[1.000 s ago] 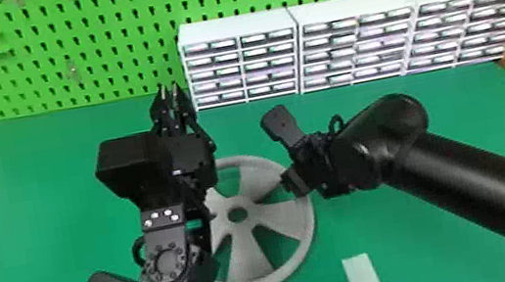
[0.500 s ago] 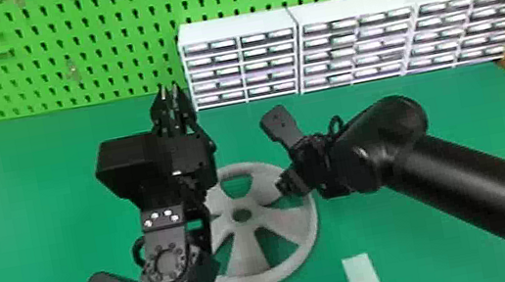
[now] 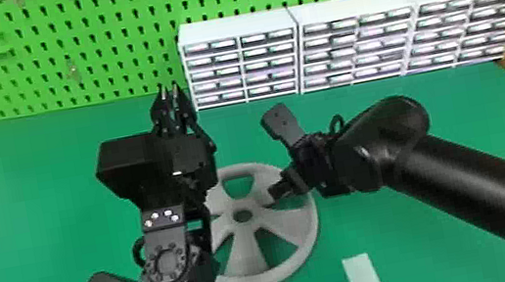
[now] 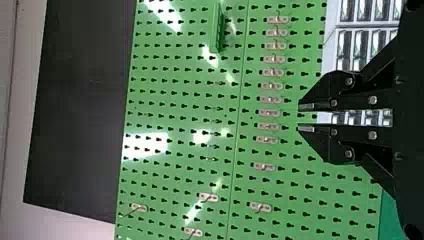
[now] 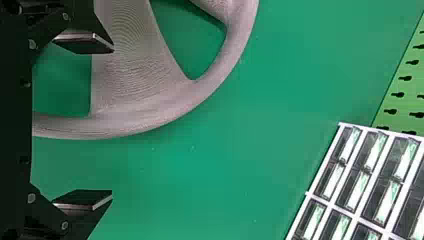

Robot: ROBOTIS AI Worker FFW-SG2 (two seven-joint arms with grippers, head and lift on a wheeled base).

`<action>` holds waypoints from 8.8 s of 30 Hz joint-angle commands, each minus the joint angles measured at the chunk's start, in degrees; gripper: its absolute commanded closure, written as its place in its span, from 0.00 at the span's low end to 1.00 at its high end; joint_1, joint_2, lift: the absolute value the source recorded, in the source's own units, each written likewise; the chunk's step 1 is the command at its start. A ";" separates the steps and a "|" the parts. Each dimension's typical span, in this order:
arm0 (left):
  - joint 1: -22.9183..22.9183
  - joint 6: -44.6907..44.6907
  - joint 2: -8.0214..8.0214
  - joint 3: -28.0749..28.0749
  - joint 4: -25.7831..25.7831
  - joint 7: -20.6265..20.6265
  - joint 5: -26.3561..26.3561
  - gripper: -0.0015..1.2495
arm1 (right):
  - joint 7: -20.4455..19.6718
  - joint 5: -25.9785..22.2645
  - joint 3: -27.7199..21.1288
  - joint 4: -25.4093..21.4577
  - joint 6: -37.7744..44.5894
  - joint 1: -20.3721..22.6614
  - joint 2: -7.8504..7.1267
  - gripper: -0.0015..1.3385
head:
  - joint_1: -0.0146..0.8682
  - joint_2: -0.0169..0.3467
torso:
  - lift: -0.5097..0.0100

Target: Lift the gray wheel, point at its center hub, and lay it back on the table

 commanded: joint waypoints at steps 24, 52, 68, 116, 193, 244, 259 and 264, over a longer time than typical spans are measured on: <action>-0.26 -1.05 0.00 0.61 2.20 0.00 0.44 0.82 | 13.45 6.19 -14.96 -2.81 -6.70 6.58 0.43 0.18 | 0.80 0.18 | 0.80; -2.73 -4.83 -2.11 4.13 10.37 0.00 3.52 0.52 | 16.00 21.75 -38.08 -23.38 -17.86 21.96 4.48 0.19 | 0.80 0.18 | 0.80; -2.64 -4.22 -2.20 6.50 12.74 -0.61 4.66 0.46 | 16.00 23.25 -41.51 -25.75 -21.38 25.92 4.74 0.19 | 0.80 0.18 | 0.80; -7.38 3.34 -6.42 18.81 17.31 -24.26 4.66 0.43 | 15.91 29.66 -46.78 -25.84 -35.00 31.01 3.25 0.19 | 0.80 0.18 | 0.80; -66.53 -17.31 -0.62 13.27 29.62 -21.53 -8.00 0.43 | 10.63 32.39 -45.55 -20.30 -59.08 -18.82 2.19 0.21 | 0.80 0.18 | 0.80; -78.31 -15.03 1.58 14.50 21.36 -15.64 -10.99 0.43 | 4.22 36.25 -46.43 -31.73 -47.83 -30.77 -8.18 0.19 | 0.80 0.18 | 0.80; -79.28 -14.94 1.84 13.36 21.09 -14.94 -12.66 0.43 | 3.25 36.69 -44.32 -32.08 -46.78 -31.30 -8.53 0.18 | 0.80 0.18 | 0.80; -79.37 -14.59 1.93 12.66 21.09 -14.94 -13.10 0.43 | 2.72 39.24 -42.47 -32.61 -46.78 -31.56 -9.15 0.18 | 0.80 0.18 | 0.80</action>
